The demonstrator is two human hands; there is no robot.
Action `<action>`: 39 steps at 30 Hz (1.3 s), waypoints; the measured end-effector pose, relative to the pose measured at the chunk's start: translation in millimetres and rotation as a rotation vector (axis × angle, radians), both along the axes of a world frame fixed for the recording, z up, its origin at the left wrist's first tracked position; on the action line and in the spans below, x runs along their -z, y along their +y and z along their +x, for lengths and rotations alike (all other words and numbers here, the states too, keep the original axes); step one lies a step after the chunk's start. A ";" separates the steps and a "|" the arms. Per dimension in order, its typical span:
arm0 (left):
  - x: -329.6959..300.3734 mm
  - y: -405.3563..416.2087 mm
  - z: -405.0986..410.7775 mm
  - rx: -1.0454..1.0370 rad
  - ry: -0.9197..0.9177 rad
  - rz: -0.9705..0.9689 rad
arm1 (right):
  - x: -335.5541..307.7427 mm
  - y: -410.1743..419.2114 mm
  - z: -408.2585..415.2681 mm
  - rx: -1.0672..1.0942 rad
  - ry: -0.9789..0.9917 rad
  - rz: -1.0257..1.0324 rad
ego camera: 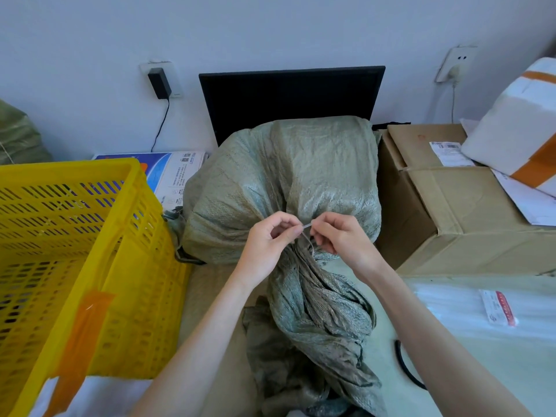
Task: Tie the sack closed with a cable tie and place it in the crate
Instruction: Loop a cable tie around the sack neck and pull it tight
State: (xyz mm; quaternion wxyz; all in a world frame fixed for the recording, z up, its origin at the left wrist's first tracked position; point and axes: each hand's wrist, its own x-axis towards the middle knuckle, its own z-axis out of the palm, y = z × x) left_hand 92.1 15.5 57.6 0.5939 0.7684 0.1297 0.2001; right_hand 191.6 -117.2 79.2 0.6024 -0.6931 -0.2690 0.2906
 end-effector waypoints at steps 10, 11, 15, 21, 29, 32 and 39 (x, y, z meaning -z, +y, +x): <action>-1.7 -8.5 0.0 -0.031 -0.033 0.208 | 7.1 0.0 0.3 0.108 0.016 0.051; -1.0 -8.7 -0.3 -0.029 -0.032 0.216 | 8.4 -0.4 0.5 0.129 0.014 0.063; 2.2 -8.8 -0.6 -0.031 -0.034 0.231 | 10.0 -2.7 1.6 0.214 0.045 0.119; 16.4 -1.5 -6.4 -0.042 0.005 0.209 | 4.2 -11.5 11.4 0.343 0.107 0.212; 28.8 0.4 -13.2 -0.065 0.031 0.192 | 4.2 -24.7 21.6 0.448 0.110 0.290; 33.1 1.9 -13.4 -0.063 0.044 0.190 | 3.6 -29.1 26.6 0.491 0.090 0.310; 43.8 6.7 -13.1 -0.046 0.107 0.274 | 3.8 -39.7 37.6 0.599 0.076 0.346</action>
